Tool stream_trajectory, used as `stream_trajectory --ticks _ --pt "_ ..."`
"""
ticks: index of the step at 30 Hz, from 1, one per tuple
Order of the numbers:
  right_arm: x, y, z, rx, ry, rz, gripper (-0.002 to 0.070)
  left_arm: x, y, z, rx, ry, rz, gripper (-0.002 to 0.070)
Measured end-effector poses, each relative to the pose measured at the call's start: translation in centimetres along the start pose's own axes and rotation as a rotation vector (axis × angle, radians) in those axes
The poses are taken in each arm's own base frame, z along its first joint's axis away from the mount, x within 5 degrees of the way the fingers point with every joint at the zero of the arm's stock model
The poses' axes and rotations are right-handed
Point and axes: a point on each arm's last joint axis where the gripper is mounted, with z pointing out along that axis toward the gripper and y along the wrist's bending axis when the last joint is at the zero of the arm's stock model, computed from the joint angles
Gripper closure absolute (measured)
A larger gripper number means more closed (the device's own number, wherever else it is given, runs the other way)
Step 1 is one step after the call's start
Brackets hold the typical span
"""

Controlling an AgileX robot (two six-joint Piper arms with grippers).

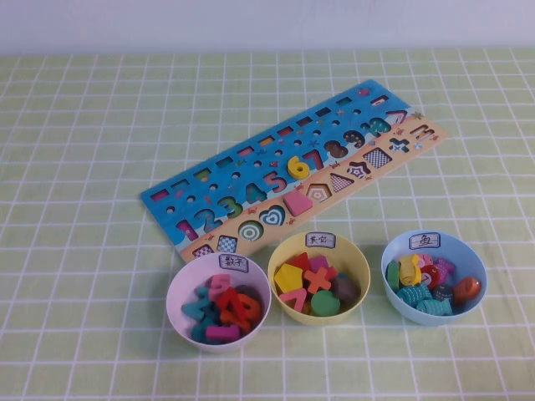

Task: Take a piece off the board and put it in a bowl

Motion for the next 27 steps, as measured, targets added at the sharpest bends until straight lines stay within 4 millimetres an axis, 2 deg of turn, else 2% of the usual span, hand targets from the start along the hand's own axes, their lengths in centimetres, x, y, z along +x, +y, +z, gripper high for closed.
stream_trajectory --ticks 12,23,25,27 --pt "0.0 0.0 0.0 0.000 0.000 0.000 0.0694 0.0 0.0 0.0 0.001 0.000 -0.040 0.0680" --pt "0.0 0.0 0.0 0.000 0.000 0.000 0.0694 -0.5 -0.1 0.0 0.014 -0.049 -0.194 0.0680" --pt "0.0 0.0 0.0 0.000 0.000 0.000 0.0694 -0.8 -0.2 0.0 0.036 -0.088 -0.292 0.0680" --pt "0.0 0.0 0.0 0.000 0.000 0.000 0.0694 -1.4 -0.4 -0.1 0.078 -0.142 -0.465 0.0680"
